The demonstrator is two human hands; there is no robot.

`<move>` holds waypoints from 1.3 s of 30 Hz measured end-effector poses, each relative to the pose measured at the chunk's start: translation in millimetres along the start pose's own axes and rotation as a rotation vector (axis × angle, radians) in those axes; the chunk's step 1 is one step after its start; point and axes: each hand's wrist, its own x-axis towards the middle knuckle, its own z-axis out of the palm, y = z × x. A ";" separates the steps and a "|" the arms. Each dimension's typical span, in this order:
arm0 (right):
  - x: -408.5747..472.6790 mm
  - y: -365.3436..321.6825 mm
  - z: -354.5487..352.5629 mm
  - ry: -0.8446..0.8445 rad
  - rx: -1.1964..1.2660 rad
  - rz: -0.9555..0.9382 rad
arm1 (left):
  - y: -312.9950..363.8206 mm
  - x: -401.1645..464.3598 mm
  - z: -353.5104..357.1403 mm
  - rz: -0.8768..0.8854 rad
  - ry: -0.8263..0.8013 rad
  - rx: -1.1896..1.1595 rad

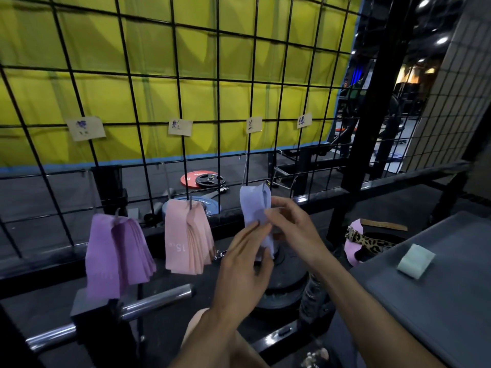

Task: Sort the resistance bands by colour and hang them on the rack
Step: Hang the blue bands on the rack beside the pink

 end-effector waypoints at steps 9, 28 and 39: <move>1.6 8.2 14.6 0.010 0.008 0.024 | -7.6 -20.2 -8.1 -0.017 -0.106 -0.044; -22.3 34.4 -30.5 0.045 -0.273 0.001 | -29.8 -52.7 5.5 0.050 -0.175 0.044; -73.7 81.4 -207.9 0.341 -0.416 0.210 | -0.2 -4.7 156.1 0.098 -0.508 -0.068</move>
